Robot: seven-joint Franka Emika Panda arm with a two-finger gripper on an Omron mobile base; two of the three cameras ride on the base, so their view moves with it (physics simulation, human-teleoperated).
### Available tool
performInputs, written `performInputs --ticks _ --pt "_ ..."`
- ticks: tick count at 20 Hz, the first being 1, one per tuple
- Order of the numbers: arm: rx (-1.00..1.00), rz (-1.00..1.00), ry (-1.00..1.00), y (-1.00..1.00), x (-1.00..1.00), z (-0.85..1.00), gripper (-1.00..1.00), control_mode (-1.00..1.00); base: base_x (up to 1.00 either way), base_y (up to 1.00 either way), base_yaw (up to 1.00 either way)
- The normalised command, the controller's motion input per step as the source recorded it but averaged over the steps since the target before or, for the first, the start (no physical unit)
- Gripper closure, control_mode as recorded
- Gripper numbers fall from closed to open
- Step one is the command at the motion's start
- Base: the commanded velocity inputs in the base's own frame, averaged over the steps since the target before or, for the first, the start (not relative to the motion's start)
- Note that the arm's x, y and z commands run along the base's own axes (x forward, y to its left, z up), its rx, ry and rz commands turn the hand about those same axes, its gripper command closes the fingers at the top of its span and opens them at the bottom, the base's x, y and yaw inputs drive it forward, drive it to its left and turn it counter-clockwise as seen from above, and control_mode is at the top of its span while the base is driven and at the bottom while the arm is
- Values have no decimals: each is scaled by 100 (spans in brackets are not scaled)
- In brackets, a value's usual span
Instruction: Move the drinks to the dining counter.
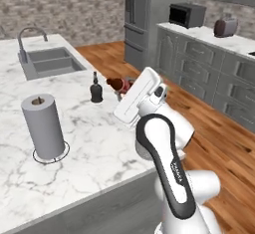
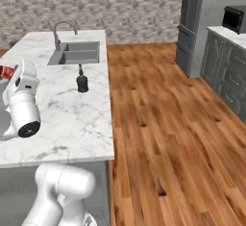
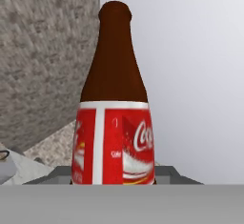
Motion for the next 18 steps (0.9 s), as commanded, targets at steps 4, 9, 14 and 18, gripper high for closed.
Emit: performInputs --ticks 4,9,14,18 --pt "0 0 0 0 0 0 100 100 100 -12 69" --pt "1 31 11 -10 50 -9 100 -100 40 -5 26" --pt "6 23 16 -15 66 0 100 -100 0 0 0" --pt "3 1 23 -33 33 -6 100 -100 0 0 0"
